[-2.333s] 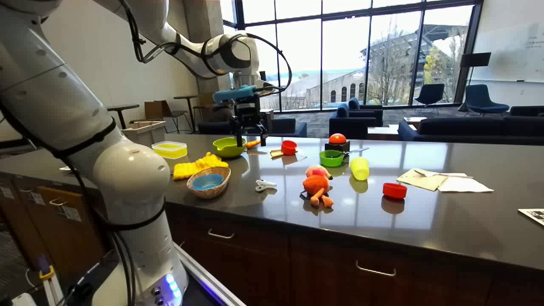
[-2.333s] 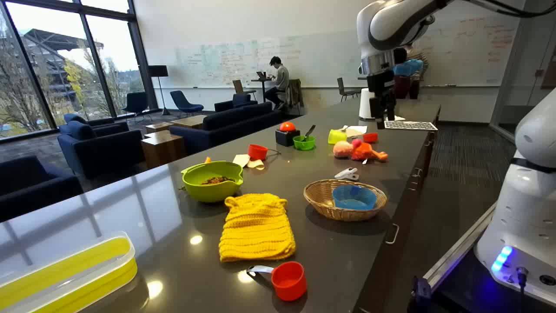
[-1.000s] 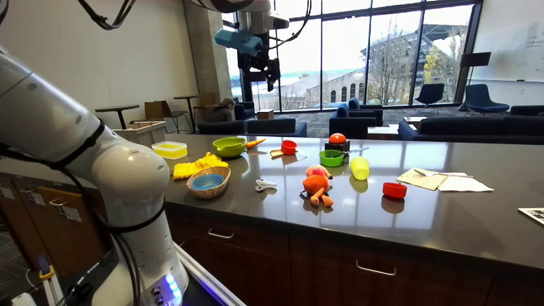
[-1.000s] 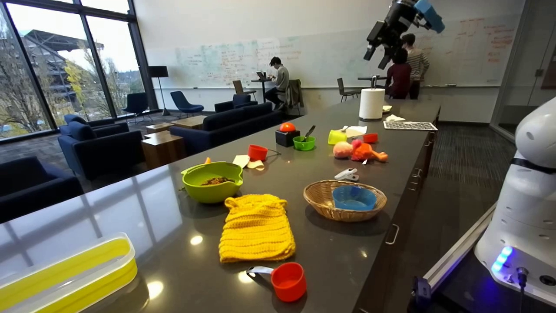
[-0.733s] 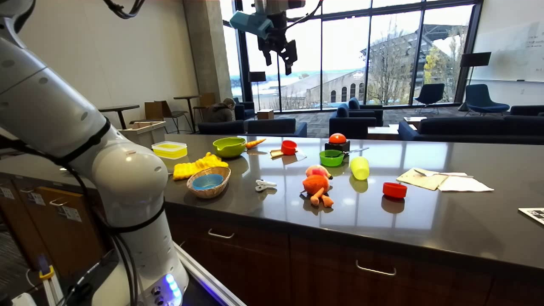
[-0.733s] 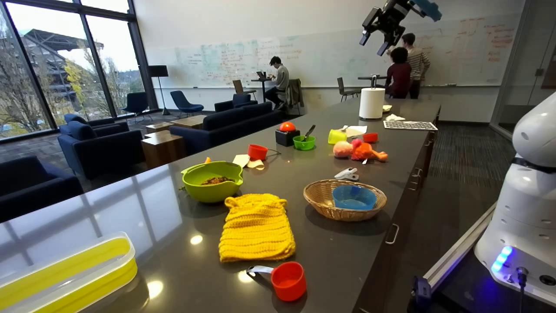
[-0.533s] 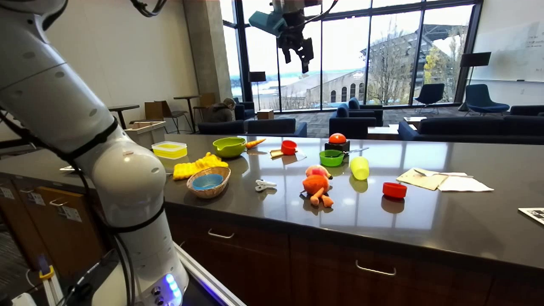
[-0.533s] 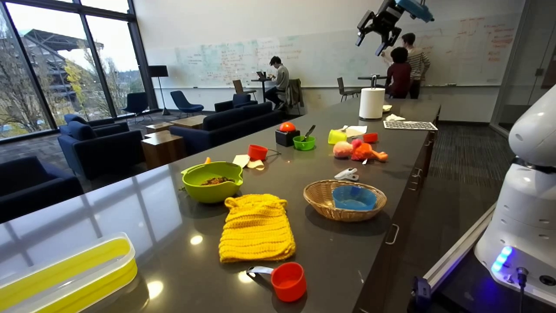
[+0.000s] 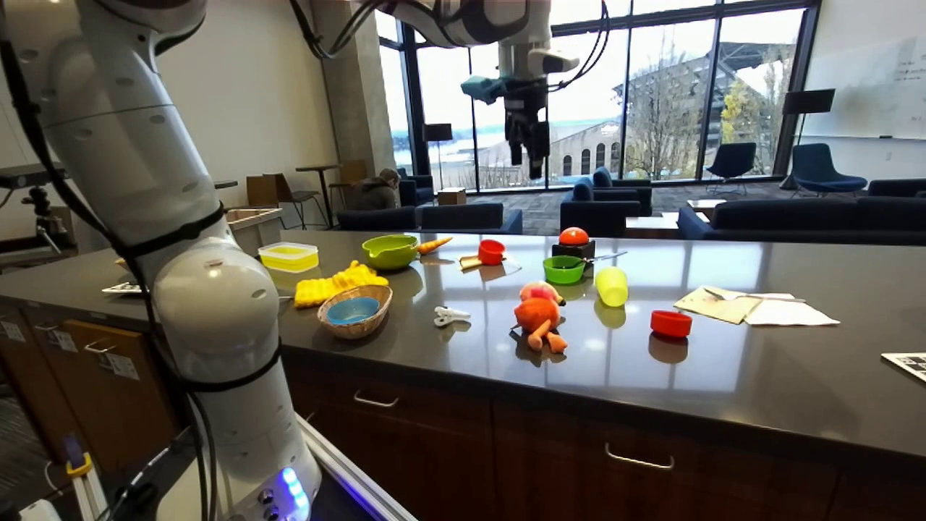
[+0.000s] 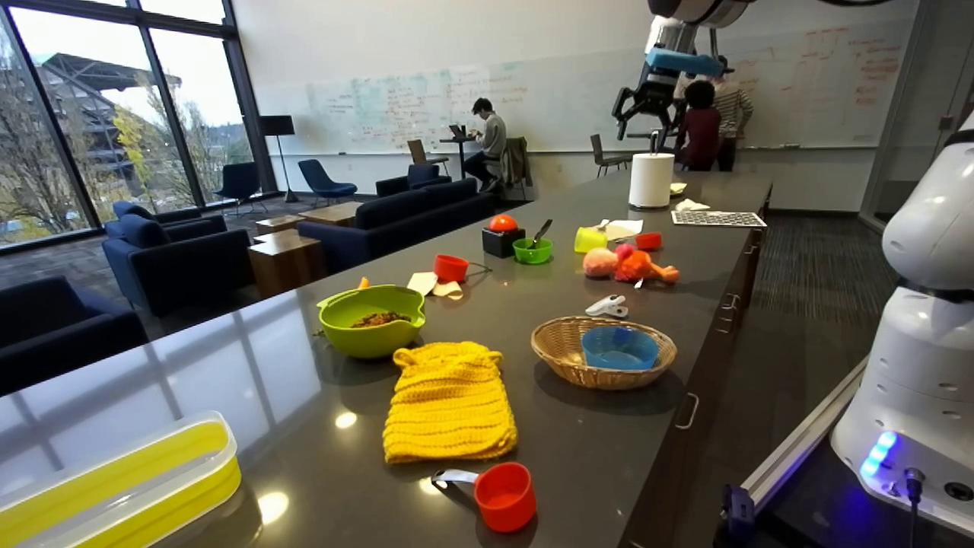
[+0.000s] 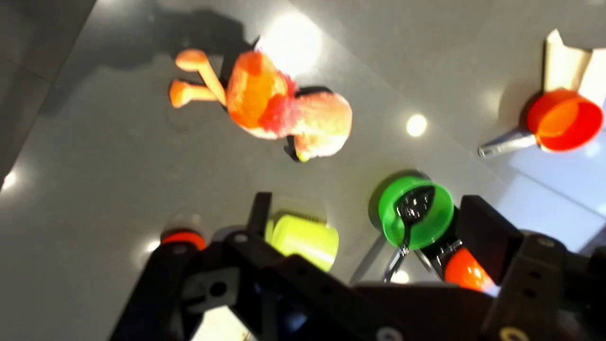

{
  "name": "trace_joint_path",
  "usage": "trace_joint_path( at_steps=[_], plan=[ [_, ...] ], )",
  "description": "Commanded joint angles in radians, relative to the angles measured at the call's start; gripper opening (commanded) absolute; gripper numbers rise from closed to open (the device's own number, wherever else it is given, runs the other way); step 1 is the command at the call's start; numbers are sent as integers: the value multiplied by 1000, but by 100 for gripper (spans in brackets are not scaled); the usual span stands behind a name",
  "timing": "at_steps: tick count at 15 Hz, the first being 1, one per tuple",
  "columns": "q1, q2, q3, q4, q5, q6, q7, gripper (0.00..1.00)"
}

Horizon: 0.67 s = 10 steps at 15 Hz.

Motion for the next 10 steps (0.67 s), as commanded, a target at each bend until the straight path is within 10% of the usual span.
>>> trace_joint_path(
  at_steps=[1,10],
  plan=[
    [21,5,55,-77,-28,-116,31,100],
    [91,2,137,-240,-36,-536,-34,100]
  ],
)
